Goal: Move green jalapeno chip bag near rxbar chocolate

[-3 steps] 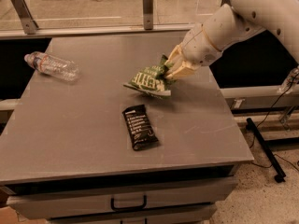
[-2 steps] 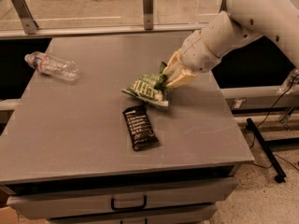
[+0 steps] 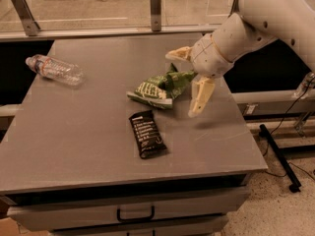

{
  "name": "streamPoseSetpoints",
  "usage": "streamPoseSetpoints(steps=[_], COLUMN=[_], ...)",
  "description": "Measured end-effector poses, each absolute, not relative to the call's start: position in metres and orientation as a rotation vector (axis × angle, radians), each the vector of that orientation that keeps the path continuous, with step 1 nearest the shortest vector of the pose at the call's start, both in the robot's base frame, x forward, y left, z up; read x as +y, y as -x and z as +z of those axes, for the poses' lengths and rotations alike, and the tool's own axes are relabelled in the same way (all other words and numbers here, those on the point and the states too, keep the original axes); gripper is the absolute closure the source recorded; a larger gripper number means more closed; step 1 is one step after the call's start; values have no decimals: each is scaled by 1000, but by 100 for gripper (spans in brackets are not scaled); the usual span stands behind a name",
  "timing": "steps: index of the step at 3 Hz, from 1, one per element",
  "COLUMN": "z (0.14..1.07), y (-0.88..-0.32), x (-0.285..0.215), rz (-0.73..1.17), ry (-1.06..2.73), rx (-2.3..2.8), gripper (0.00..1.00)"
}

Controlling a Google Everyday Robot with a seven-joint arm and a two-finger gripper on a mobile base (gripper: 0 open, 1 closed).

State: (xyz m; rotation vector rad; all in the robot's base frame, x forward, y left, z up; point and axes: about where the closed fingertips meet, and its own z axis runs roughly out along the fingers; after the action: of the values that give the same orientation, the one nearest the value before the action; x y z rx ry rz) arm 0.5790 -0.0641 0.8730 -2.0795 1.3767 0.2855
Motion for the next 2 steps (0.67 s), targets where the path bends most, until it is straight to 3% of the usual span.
streamPoseSetpoints(steps=[2], z=[902], y=[-620], x=[-111], rz=[367], ry=[1956], rx=[1497], gripper=[0])
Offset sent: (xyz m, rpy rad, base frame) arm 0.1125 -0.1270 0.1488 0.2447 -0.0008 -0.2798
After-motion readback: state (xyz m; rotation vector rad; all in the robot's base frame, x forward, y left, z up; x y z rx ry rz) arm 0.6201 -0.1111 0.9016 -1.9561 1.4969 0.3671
